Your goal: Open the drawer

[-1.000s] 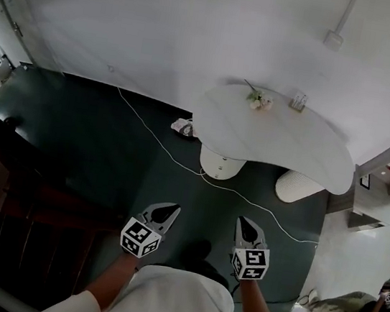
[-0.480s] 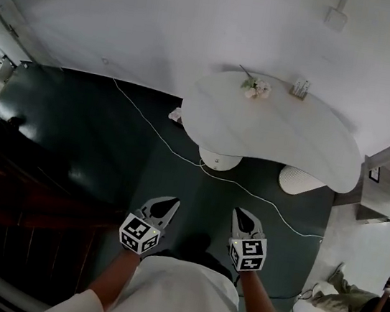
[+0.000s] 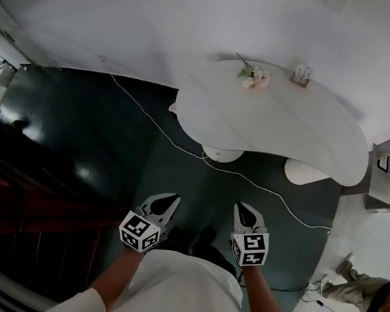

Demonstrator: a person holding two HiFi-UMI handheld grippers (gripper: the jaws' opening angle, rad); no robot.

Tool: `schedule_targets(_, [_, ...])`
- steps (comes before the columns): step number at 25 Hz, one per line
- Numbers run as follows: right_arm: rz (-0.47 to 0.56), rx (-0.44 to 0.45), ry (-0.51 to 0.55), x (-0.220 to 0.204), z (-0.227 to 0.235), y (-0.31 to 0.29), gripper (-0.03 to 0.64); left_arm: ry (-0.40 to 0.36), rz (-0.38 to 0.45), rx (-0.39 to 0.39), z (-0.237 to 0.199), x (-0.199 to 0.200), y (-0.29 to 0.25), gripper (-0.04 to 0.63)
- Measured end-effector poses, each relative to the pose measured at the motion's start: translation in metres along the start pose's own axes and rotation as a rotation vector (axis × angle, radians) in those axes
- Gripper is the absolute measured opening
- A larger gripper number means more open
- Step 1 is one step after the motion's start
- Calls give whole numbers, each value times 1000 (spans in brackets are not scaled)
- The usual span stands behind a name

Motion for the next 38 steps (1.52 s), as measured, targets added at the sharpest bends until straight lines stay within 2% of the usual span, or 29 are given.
schedule_targets(8, [-32,-8,-29,-8,4,-18,11,-23,-18,-25,-12,-1,-13,5])
schedule_targets(15, [-61,-48,-44,-12,-5,-47,11,-52,-9,-59,-42,-7,-26,5])
schedule_targets(23, [-44,-118,-54,-3,-12,-97,11,-82,-3,-155,-86,-21,-55,5])
schedule_targets(29, [-69,-182,-120,-30,-19,-120,11,-76,-51,-243,-109,-49,-75,5])
schedule_targets(38, [-34,-195,-203,-67,-3,-180,11,-90,-83,-314,-120,-85,-113,5])
Point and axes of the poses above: the fingertips, and each gripper's own axes: y backward along the fingers, z to its right, x out of its top, the point moved 8 cm from there along y, backward along the fingers, and after that the axes turned 11 degrees about -y, right-handed, at the moved point
